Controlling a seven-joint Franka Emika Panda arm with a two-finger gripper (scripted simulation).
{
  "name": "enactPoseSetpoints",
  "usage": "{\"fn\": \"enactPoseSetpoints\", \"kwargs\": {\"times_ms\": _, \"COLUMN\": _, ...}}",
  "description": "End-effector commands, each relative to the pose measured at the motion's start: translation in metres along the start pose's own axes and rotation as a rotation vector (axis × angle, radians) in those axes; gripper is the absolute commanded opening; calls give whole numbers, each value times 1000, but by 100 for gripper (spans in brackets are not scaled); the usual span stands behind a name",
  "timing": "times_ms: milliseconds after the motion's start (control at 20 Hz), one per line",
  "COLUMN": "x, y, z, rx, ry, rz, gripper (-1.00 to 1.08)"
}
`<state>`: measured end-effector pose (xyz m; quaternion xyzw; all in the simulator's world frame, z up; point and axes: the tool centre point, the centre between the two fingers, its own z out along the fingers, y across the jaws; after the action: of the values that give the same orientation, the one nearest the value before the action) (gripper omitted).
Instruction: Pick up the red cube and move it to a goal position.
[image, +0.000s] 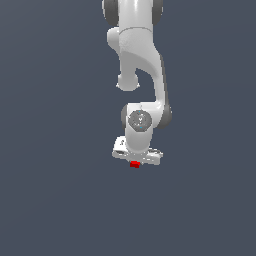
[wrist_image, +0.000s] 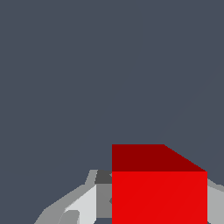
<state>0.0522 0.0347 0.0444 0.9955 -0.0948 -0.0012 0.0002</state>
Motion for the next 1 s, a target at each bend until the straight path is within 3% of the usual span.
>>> {"fn": "enactPoseSetpoints", "kwargs": {"times_ms": 0, "x": 0, "y": 3, "z": -16, "rx": 0, "ry": 2, "rz": 0, "gripper": -100}}
{"fn": "enactPoseSetpoints", "kwargs": {"times_ms": 300, "x": -4, "y": 13, "z": -69, "rx": 0, "ry": 2, "rz": 0, "gripper": -100}}
{"fn": "enactPoseSetpoints", "kwargs": {"times_ms": 950, "x": -13, "y": 42, "z": -226, "rx": 1, "ry": 2, "rz": 1, "gripper": -100}}
